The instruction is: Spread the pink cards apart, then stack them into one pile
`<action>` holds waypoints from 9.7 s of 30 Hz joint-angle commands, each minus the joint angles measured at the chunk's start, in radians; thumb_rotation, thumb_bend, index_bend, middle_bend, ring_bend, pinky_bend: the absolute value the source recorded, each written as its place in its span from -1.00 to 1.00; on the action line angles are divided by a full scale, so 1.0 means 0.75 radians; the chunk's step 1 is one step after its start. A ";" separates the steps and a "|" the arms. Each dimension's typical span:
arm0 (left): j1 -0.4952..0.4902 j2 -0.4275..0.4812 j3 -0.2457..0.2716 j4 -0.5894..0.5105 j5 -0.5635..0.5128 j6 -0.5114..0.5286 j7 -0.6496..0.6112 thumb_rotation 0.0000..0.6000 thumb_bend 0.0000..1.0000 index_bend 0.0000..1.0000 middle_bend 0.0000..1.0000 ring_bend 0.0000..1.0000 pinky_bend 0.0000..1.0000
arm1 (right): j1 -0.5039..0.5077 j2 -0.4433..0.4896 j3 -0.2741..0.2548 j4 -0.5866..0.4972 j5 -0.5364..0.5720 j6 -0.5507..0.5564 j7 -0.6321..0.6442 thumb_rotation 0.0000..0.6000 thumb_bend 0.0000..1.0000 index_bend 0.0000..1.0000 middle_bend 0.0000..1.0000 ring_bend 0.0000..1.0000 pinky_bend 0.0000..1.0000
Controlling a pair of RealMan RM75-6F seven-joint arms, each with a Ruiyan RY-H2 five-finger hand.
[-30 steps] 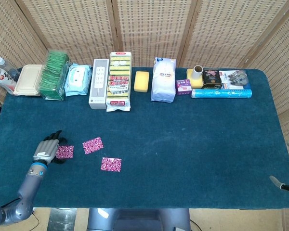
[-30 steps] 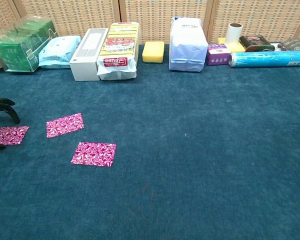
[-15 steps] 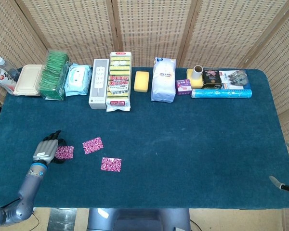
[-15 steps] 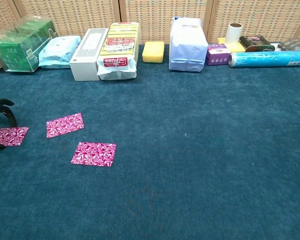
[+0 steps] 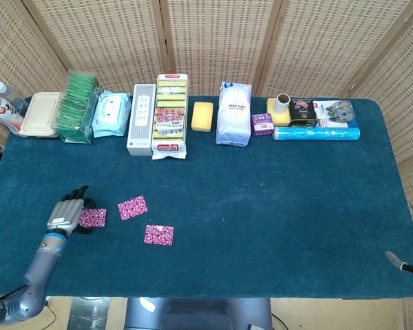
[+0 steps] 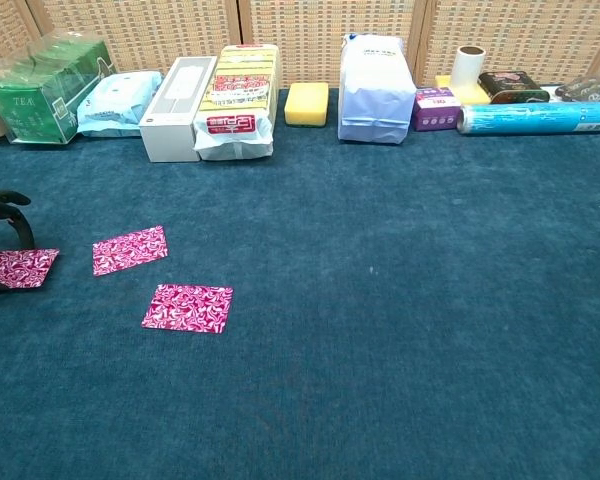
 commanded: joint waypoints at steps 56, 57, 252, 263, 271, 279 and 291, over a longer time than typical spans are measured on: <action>-0.392 -0.485 -0.122 -0.371 -0.507 0.454 0.731 1.00 -0.58 -0.27 -1.00 -1.00 -0.79 | 0.010 0.014 -0.002 0.036 0.009 -0.028 0.083 1.00 -1.00 -0.76 -0.85 -0.97 -1.00; -0.392 -0.487 -0.123 -0.372 -0.509 0.456 0.734 1.00 -0.57 -0.27 -1.00 -1.00 -0.79 | 0.010 0.014 -0.001 0.037 0.009 -0.029 0.084 1.00 -1.00 -0.76 -0.85 -0.97 -1.00; -0.119 -0.216 -0.238 -0.506 -0.189 0.408 0.451 1.00 -0.51 -0.27 -1.00 -1.00 -0.76 | 0.013 0.026 -0.002 0.037 0.020 -0.045 0.107 1.00 -1.00 -0.76 -0.82 -0.97 -1.00; -0.032 -0.182 -0.024 -0.396 0.146 0.255 0.214 1.00 -0.52 -0.27 -1.00 -1.00 -0.76 | 0.013 0.027 -0.004 0.034 0.018 -0.044 0.104 1.00 -1.00 -0.76 -0.81 -0.97 -1.00; 0.005 -0.208 0.017 -0.313 0.240 0.209 0.093 1.00 -0.52 -0.27 -1.00 -1.00 -0.76 | 0.014 0.027 -0.004 0.032 0.020 -0.048 0.100 1.00 -1.00 -0.76 -0.81 -0.97 -1.00; 0.013 -0.261 -0.017 -0.265 0.242 0.189 0.034 1.00 -0.52 -0.27 -1.00 -1.00 -0.76 | 0.016 0.029 -0.004 0.031 0.022 -0.052 0.104 1.00 -1.00 -0.76 -0.81 -0.97 -1.00; -0.016 -0.336 -0.053 -0.214 0.114 0.161 0.118 1.00 -0.52 -0.27 -1.00 -1.00 -0.76 | 0.017 0.032 -0.003 0.037 0.028 -0.059 0.116 1.00 -1.00 -0.76 -0.80 -0.97 -1.00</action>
